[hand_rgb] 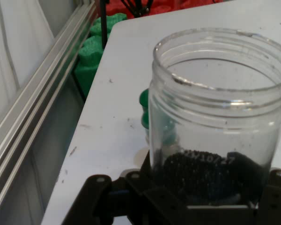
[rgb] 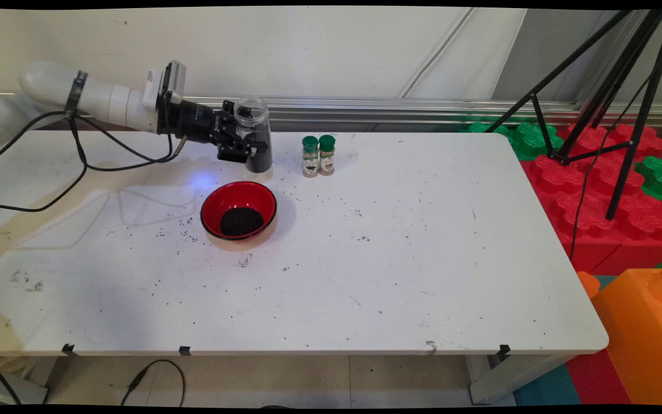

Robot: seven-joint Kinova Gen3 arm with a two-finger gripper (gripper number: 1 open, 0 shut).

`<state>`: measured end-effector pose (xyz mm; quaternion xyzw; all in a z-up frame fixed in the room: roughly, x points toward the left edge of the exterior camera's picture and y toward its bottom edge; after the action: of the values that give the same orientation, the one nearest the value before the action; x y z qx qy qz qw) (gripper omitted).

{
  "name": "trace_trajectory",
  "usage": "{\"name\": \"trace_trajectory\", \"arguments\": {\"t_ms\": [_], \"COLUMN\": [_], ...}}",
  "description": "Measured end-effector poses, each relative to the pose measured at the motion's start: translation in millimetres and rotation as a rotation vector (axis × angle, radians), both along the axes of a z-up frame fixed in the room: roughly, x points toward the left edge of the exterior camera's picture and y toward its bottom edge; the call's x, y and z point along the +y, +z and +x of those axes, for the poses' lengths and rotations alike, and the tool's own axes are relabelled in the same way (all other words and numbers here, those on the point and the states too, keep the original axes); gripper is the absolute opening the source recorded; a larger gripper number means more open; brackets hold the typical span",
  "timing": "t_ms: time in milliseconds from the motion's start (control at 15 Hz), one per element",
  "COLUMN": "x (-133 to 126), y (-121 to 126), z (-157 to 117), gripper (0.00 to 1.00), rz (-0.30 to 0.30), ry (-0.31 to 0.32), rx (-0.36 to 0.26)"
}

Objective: Pour the black seasoning powder in the red bowl

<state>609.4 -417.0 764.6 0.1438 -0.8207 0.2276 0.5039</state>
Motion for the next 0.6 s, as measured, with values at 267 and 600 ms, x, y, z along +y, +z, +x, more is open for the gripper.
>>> {"name": "trace_trajectory", "arguments": {"t_ms": [267, 600], "x": [6.9, 14.7], "y": [0.6, -0.1], "z": [-0.5, -1.4], "gripper": [0.00, 0.00], "rz": [-0.042, -0.118], "ry": [-0.033, -0.081], "rx": [-0.040, -0.109]}}
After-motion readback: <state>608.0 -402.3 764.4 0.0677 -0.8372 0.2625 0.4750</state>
